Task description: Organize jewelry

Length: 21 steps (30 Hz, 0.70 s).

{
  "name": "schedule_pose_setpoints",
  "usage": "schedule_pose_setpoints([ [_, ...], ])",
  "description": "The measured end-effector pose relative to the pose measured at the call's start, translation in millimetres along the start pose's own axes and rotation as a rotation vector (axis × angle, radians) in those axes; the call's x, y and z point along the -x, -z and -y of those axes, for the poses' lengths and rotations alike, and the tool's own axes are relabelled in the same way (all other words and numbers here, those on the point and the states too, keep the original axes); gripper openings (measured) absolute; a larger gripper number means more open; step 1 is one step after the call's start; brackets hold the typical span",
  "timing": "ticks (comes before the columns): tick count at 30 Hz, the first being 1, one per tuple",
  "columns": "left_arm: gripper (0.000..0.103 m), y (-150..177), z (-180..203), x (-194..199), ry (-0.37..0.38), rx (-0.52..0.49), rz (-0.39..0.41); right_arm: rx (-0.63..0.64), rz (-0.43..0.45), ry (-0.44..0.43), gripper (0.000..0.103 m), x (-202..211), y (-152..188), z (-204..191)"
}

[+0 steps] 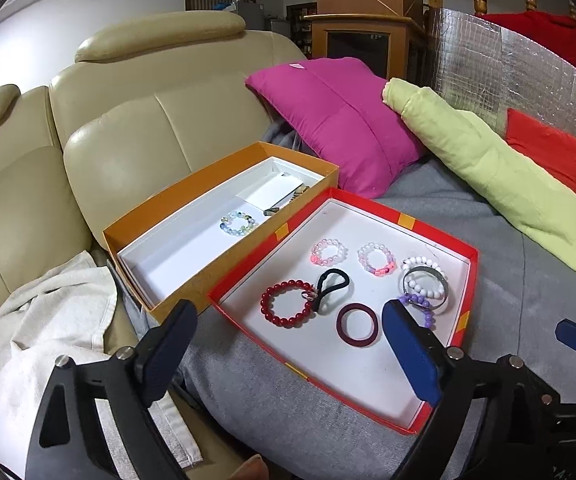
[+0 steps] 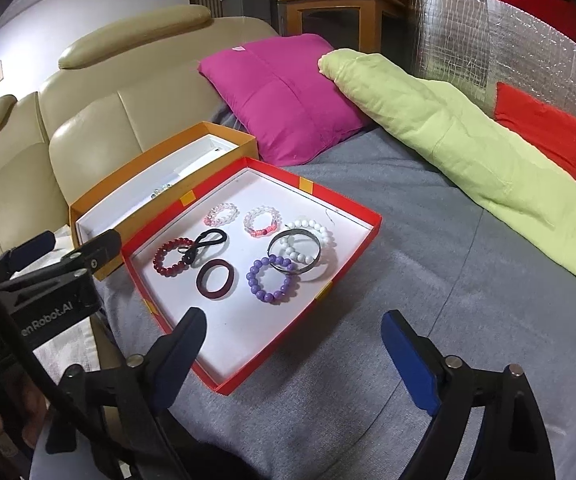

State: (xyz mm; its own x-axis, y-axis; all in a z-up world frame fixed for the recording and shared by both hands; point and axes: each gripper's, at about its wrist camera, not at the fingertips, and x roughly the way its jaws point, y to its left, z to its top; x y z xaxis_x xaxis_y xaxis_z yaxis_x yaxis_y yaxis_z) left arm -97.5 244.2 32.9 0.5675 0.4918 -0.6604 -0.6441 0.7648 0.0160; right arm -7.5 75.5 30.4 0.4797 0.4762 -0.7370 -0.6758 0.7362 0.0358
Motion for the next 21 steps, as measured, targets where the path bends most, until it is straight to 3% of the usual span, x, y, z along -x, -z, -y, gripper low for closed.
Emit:
schedule_pose_setpoints([
  [4,0.098,-0.7,0.0,0.6,-0.010,-0.006,0.006,-0.004,-0.002,0.004,0.100,-1.4,0.8,1.1],
  [21,0.102,-0.5,5.2,-3.8,0.025,-0.013,-0.005,0.013,-0.012,0.002,0.101,-6.9,4.9,-1.7],
])
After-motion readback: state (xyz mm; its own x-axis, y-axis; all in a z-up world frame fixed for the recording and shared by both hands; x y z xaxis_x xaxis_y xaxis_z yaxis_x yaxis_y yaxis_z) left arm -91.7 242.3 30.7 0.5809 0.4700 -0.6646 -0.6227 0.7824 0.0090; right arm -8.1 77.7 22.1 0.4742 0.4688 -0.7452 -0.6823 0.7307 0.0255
